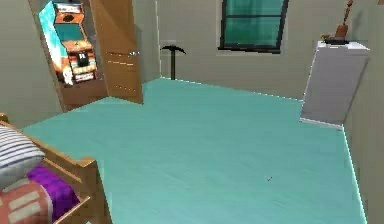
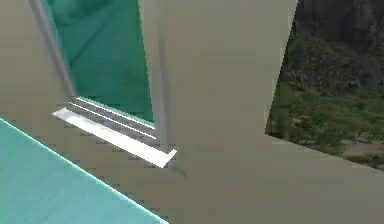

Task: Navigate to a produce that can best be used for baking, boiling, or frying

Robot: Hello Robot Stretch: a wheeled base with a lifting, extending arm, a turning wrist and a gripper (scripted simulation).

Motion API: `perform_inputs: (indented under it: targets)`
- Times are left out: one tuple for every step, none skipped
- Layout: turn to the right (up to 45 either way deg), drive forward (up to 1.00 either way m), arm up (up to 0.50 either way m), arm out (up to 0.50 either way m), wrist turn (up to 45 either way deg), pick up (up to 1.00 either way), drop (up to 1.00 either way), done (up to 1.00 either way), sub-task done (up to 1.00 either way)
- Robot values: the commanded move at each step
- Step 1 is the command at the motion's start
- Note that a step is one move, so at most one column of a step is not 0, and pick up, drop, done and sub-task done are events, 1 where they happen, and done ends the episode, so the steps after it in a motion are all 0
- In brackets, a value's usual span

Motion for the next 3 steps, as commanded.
perform_inputs:
  targets:
    - [-9.0, 0.00, 0.00, 0.00, 0.0, 0.00, 0.00, 0.00, 0.00]
    - [0.0, 1.00, 0.00, 0.00, 0.0, 0.00, 0.00, 0.00, 0.00]
    - [-21.0, 0.00, 0.00, 0.00, 0.0, 0.00, 0.00, 0.00, 0.00]
